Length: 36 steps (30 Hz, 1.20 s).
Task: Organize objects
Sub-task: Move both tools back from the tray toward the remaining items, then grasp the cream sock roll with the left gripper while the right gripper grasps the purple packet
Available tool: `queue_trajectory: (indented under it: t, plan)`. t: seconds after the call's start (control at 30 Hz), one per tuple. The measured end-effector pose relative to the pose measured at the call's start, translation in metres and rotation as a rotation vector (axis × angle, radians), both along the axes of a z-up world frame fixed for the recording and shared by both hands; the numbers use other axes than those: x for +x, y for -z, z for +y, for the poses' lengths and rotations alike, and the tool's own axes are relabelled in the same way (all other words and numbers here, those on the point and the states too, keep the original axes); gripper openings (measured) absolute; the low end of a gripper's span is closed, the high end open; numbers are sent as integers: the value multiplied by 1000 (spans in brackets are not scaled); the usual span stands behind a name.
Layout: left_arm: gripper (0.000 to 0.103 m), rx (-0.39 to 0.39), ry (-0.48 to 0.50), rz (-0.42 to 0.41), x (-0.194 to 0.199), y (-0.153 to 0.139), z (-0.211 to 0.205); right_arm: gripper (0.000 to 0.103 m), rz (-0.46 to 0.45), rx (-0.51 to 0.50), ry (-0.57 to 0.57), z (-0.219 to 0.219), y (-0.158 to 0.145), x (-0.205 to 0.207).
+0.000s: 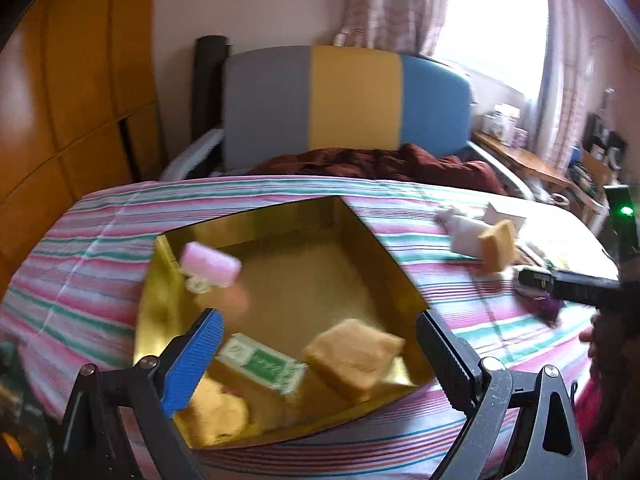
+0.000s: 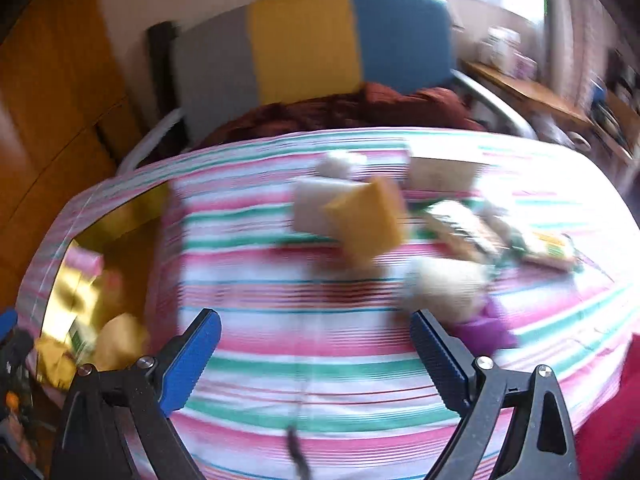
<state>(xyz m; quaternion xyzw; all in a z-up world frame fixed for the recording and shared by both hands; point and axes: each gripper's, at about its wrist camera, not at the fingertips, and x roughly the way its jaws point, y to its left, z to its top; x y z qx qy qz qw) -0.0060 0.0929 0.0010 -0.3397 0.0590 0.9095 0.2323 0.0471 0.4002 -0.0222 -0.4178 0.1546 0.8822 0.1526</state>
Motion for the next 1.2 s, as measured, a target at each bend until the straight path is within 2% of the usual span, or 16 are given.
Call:
queue_trajectory:
  t: [0.23,0.37,0.43,0.5,0.67,0.87,0.97,1.1,1.2]
  plan:
    - [96,21,191,-54,11,-1,63,97,12,-47,311,109,-2,42]
    - [92,28,297,-111,13,0,106,97,101,-185,451,145,2,63]
    - [88,21,341,-136,14,2,128,97,139,-243,484,152,4,68]
    - [86,18,372,-163,14,6,149,97,164,-292,485,156,5,71]
    - [83,27,430,-254,5,21,202,97,213,-340,484,157,5,79]
    - [82,12,455,-352,-8,43,261,97,250,-387,480,161,7,82]
    - [84,14,454,-379,-12,51,286,97,260,-403,471,162,8,82]
    - [92,4,456,-398,-14,60,314,97,265,-418,459,162,9,81]
    - [92,-21,453,-415,-17,70,333,97,272,-433,460,163,10,82]
